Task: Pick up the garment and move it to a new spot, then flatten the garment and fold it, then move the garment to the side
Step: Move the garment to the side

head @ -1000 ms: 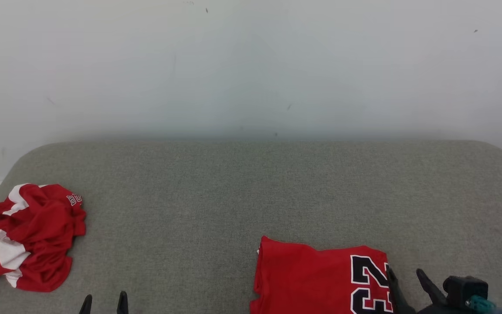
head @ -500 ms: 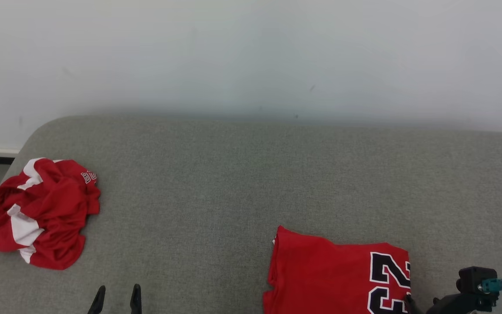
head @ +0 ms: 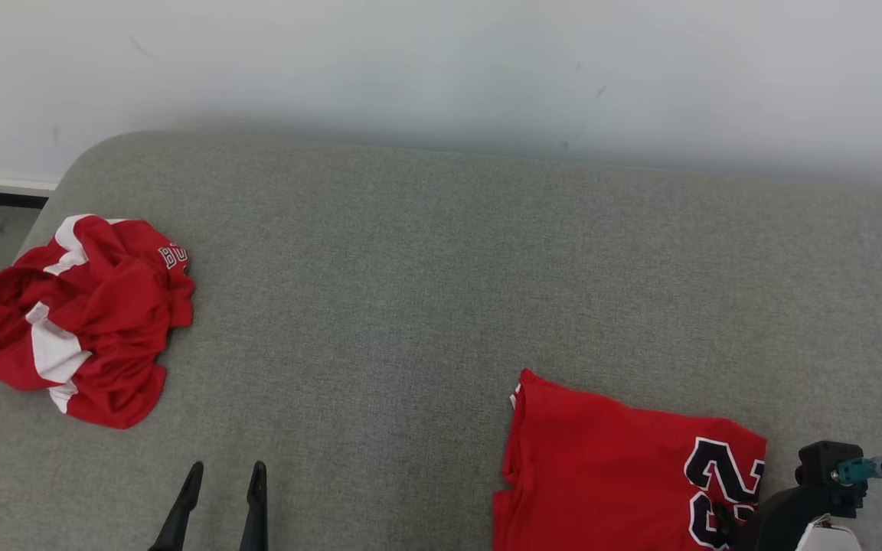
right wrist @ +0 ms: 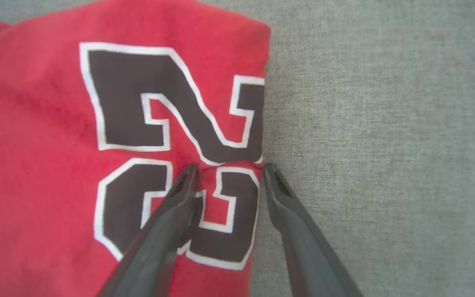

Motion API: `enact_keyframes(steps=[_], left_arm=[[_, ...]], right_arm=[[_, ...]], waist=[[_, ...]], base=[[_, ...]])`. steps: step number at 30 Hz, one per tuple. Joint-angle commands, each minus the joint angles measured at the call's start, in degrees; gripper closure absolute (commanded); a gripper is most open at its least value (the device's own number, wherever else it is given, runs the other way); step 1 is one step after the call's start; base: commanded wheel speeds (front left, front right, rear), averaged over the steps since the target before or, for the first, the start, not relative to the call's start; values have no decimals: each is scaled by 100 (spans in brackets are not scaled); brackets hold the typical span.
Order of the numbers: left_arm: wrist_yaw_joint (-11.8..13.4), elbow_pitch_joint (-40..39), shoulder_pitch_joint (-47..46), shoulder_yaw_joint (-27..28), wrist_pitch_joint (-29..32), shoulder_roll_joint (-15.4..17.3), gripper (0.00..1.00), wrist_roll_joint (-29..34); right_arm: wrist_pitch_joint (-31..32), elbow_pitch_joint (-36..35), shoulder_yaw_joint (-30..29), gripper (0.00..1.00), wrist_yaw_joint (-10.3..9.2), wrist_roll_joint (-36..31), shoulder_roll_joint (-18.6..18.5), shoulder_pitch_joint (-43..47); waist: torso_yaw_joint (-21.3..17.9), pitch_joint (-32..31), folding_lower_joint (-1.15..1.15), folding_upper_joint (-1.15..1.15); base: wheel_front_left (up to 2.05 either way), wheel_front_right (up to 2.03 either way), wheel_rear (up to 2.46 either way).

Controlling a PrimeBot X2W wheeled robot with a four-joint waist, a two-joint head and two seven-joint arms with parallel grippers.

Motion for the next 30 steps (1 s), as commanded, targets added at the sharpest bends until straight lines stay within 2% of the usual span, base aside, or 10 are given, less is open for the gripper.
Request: enact_keyframes(steps=[1,2,3,4,8,12,17,21,24,30], left_arm=[[-32,-11,-97,-25,-23,12,0,55],[-33,-5,-91,-47,-23,12,0,63],[-34,-5,-100,-63,-23,11,0,63],[-35,-9,-117,-73,-23,13,0,61],[-37,-85,-179,-128,-22,32,0,63],[-26,-282,-255,-193,-23,62,0,93],[-26,-566,-529,-391,-22,74,0,112],[-29,-671,-897,-674,-21,243,0,103],[-29,-834,-1261,-961,-20,366,0,39],[-30,-1151,-1552,-1085,-4,612,0,131]], right_arm=[[196,279,58,51,8,0,55,125],[216,317,65,64,8,0,58,127],[224,337,63,92,6,-25,56,126],[225,341,73,100,-4,-59,54,127],[16,214,117,100,-6,-339,31,-68],[-218,162,309,100,-6,-691,-90,-629],[-652,399,680,100,-3,-974,-660,-1525],[-1033,823,750,100,-1,-1077,-1004,-2303],[-1388,1271,642,100,-1,-1255,-1359,-2836],[-2092,1724,254,100,-1,-1805,-1896,-3526]], waist=[[56,83,-1,0],[51,95,-1,0],[44,105,-1,0],[29,112,-1,0],[-113,179,-1,0],[-421,412,-1,0],[-963,985,-1,0],[-1434,1509,-1,0],[-1803,1982,-1,0],[-2140,2496,-1,0]], base=[[0,0,0],[0,0,0],[0,0,0],[0,0,0],[0,0,0],[0,0,0],[0,0,0],[0,0,0],[0,0,0],[0,0,0]])
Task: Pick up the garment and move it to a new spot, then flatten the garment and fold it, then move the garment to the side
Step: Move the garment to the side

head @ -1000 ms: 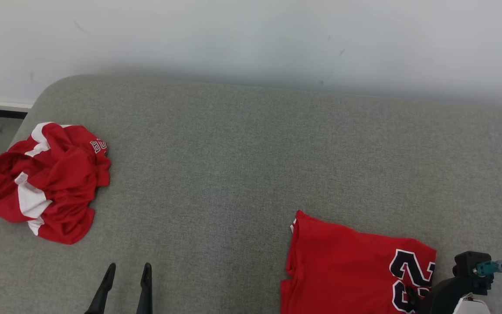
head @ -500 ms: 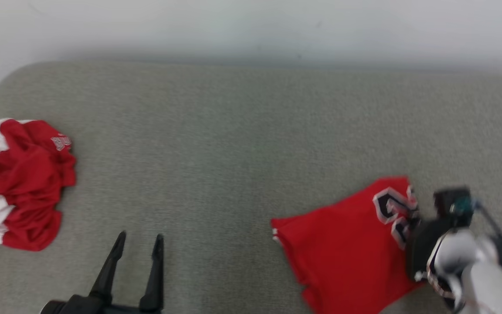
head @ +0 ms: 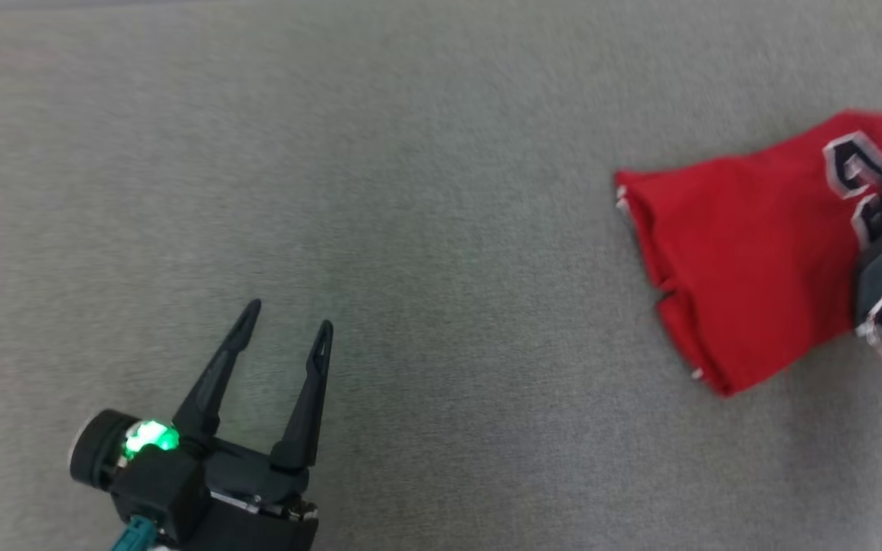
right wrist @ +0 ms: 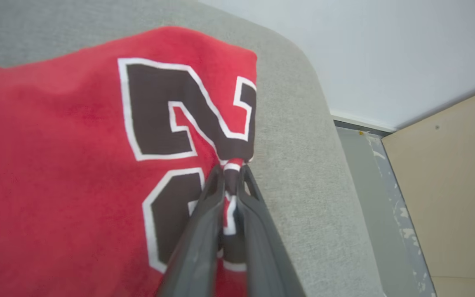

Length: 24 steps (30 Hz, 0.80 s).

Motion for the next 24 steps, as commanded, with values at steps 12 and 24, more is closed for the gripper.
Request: enact_keyframes(steps=[12,24], left_arm=[[8,-524,-252,-98,176,323,0,208],[44,-214,-174,-199,55,197,0,61]], right_arm=[[-1812,546,-520,100,-12,-882,-540,-787],[-2126,611,-1045,0,-13,-1447,-311,-737]], waist=[[-738,1175,-2,-2],[-488,913,-2,-2]], base=[[0,0,0],[0,0,0]])
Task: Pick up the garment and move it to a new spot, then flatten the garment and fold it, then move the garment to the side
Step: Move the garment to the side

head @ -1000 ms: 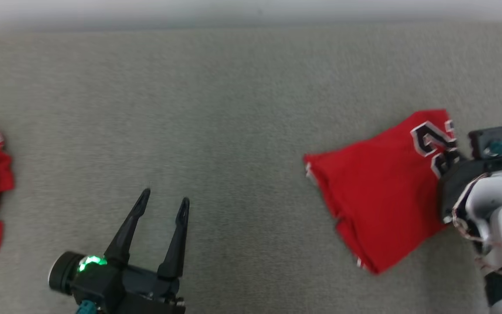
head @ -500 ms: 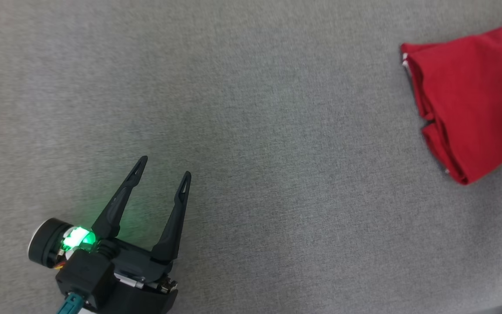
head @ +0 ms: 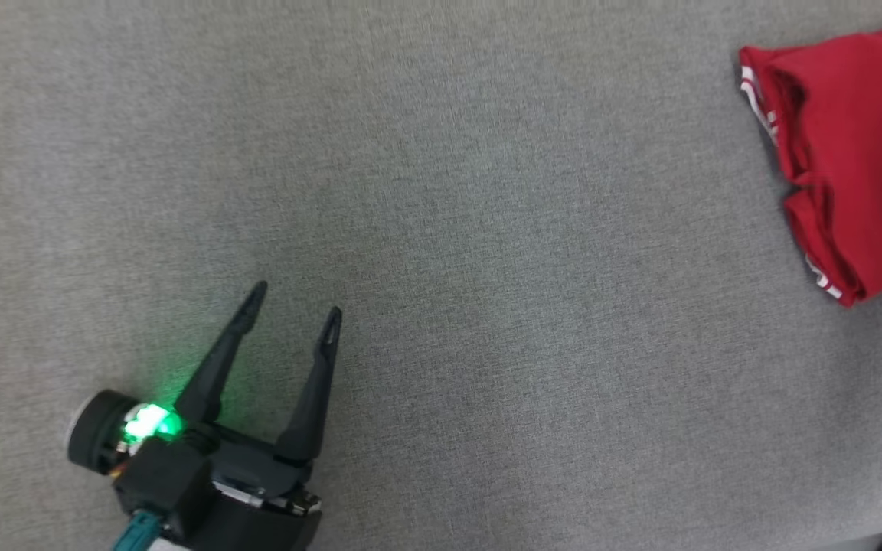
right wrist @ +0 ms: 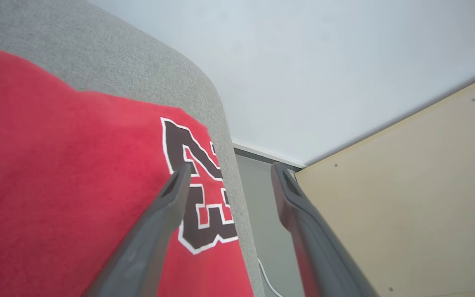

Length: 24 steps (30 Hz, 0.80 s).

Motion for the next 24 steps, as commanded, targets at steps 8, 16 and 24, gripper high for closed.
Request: enact_keyframes(steps=[8,16,24], left_arm=[[44,477,233,20,-90,-249,0,-139],[126,675,963,705,-92,-505,0,-217],[112,839,1617,1466,-94,-684,0,-174]], right_arm=[[17,-502,-100,0,-12,371,441,844],[27,-1725,54,0,-13,1691,1255,2321],[265,-2885,358,0,-12,2427,1992,3790]], waist=[[414,-1107,0,-1],[766,-2505,0,-1],[943,-3407,0,-1]], base=[[0,0,0],[0,0,0],[0,0,0]])
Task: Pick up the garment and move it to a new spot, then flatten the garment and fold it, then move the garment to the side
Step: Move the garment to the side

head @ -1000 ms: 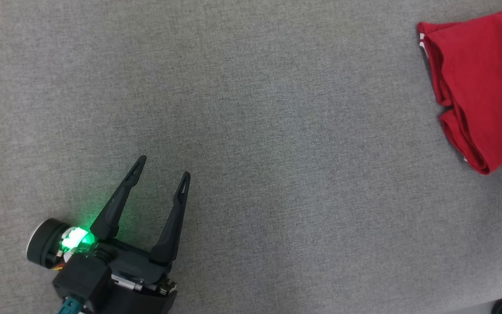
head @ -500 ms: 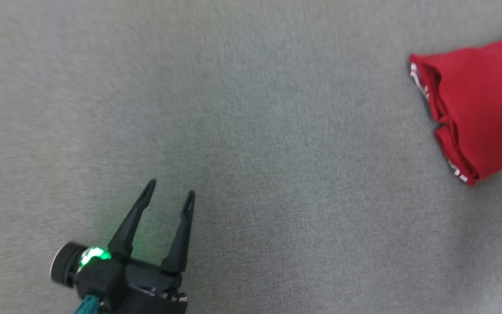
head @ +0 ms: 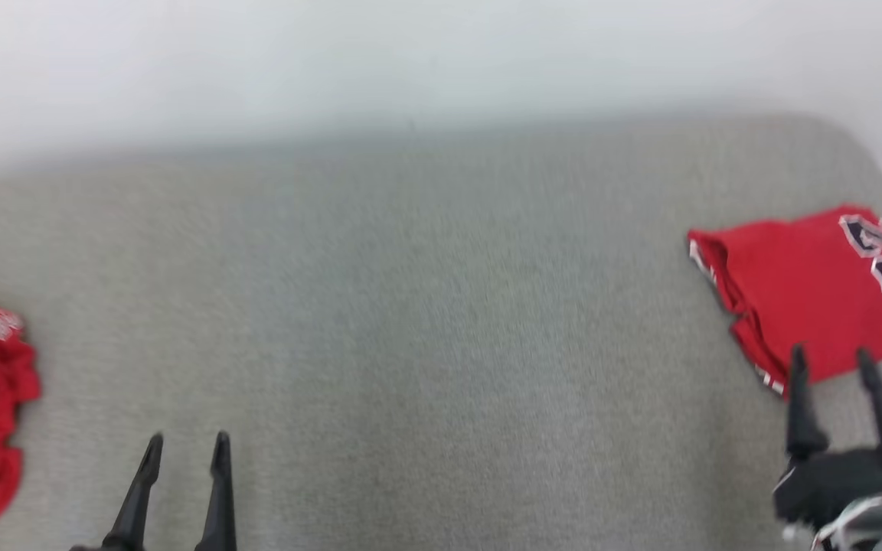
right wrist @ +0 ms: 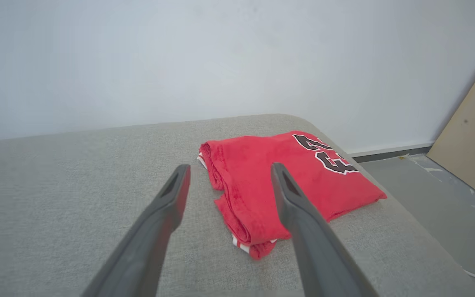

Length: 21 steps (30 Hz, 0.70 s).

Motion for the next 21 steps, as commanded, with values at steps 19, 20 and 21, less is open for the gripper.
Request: enact_keyframes(steps=[19,20,21], left_arm=[[-140,1173,551,598,-22,-167,0,-131],[-144,1213,548,566,-22,-161,0,-126],[-149,1248,547,527,-22,-148,0,-100]], right_arm=[[-483,514,859,0,-11,533,251,927],[-487,544,852,0,-11,543,252,944],[-494,580,838,0,-11,523,253,962]], waist=[[413,-1285,3,2],[437,-1284,3,2],[457,-1282,3,2]], base=[[0,0,0],[0,0,0],[0,0,0]])
